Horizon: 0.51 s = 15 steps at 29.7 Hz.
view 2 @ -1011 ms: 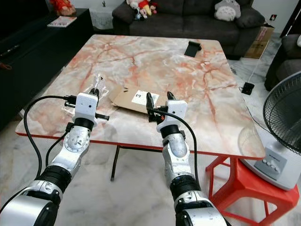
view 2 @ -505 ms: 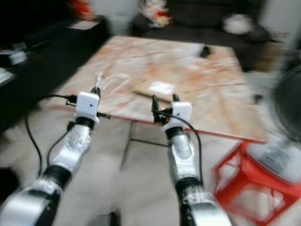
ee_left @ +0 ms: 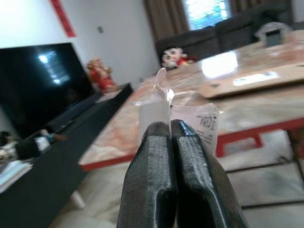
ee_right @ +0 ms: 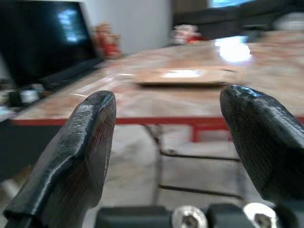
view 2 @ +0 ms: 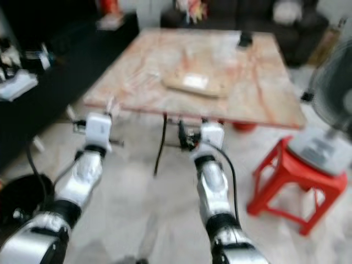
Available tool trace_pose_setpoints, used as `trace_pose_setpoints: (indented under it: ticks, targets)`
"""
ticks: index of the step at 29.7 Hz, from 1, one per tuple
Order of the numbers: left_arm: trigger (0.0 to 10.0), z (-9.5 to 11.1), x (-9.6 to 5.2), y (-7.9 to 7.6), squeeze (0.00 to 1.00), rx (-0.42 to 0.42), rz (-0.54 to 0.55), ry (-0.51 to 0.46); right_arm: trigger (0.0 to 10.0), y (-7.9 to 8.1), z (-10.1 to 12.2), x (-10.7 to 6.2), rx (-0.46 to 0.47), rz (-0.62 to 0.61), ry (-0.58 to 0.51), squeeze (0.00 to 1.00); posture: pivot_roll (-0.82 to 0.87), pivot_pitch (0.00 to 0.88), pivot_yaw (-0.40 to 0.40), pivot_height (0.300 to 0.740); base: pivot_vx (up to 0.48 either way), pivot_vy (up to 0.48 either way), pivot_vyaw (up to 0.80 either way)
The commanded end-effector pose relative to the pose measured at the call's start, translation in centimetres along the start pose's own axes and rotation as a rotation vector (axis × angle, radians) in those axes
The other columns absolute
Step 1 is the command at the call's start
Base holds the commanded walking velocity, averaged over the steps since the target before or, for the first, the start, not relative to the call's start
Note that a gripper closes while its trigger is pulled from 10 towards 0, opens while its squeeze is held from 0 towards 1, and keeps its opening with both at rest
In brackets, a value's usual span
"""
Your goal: Picking trash to rubbish bin
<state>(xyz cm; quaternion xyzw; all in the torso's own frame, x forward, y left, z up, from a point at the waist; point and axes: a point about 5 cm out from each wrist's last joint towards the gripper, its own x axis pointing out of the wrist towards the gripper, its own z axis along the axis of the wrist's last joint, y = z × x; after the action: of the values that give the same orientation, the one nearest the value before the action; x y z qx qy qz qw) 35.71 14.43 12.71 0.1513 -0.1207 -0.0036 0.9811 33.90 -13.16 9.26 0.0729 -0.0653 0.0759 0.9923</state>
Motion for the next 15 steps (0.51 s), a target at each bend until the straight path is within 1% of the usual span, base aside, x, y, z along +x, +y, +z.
trace_pose_setpoints:
  ticks: [1, 2, 4, 7, 9, 10, 12, 13, 14, 15]
  targets:
    - [10.0, -2.0, -0.9, 0.9, 0.0, 0.016, 0.013, 0.095, 10.0, 0.1, -1.3, -0.5, 0.029, -0.007, 0.068, 0.0, -0.04, 0.0, -0.002, 0.74, 0.0, 0.0, 0.0]
    - [10.0, -2.8, -1.4, 0.9, 0.0, 0.003, 0.004, 0.136, 10.0, -0.6, -2.1, -1.1, 0.036, -0.032, 0.111, 0.0, -0.04, 0.001, -0.003, 0.74, 0.0, 0.0, 0.0]
    - [10.0, -3.8, -2.0, 0.8, 0.0, -0.008, -0.022, 0.191, 10.0, -1.2, -3.2, -1.9, 0.051, -0.056, 0.177, 0.0, -0.04, 0.001, -0.003, 0.74, 0.0, 0.0, 0.0]
    - [10.0, -5.7, -3.4, 0.7, 0.0, -0.014, -0.05, 0.3, 10.0, -2.4, -5.5, -3.9, 0.07, -0.105, 0.307, 0.0, -0.04, 0.002, -0.003, 0.74, 0.0, 0.0, 0.0]
    - [10.0, -6.7, -4.2, 0.8, 0.0, -0.027, -0.051, 0.356, 10.0, -3.0, -6.6, -5.1, 0.076, -0.135, 0.369, 0.0, -0.04, 0.002, -0.003, 0.74, 0.0, 0.0, 0.0]
    - [10.0, -7.5, -4.9, 0.8, 0.0, -0.05, -0.05, 0.406, 10.0, -3.5, -7.5, -6.2, 0.082, -0.163, 0.427, 0.0, -0.04, 0.002, -0.003, 0.74, 0.0, 0.0, 0.0]
    - [10.0, -8.5, -5.9, 0.9, 0.0, -0.059, -0.048, 0.475, 10.0, -4.0, -8.9, -7.9, 0.078, -0.193, 0.515, 0.0, -0.04, 0.002, -0.003, 0.74, 0.0, 0.0, 0.0]
    - [10.0, -9.4, -6.8, 0.9, 0.0, -0.059, -0.049, 0.534, 10.0, -4.3, -10.0, -9.4, 0.066, -0.212, 0.594, 0.0, -0.04, 0.002, -0.003, 0.74, 0.0, 0.0, 0.0]
    - [10.0, -9.9, -7.3, 1.0, 0.0, -0.058, -0.043, 0.565, 10.0, -4.4, -10.5, -10.2, 0.066, -0.22, 0.635, 0.0, -0.04, 0.005, -0.002, 0.74, 0.0, 0.0, 0.0]
    - [10.0, -10.2, -7.6, 1.1, 0.0, -0.058, -0.039, 0.583, 10.0, -4.5, -10.9, -10.7, 0.067, -0.226, 0.658, 0.0, -0.04, 0.005, -0.002, 0.74, 0.0, 0.0, 0.0]
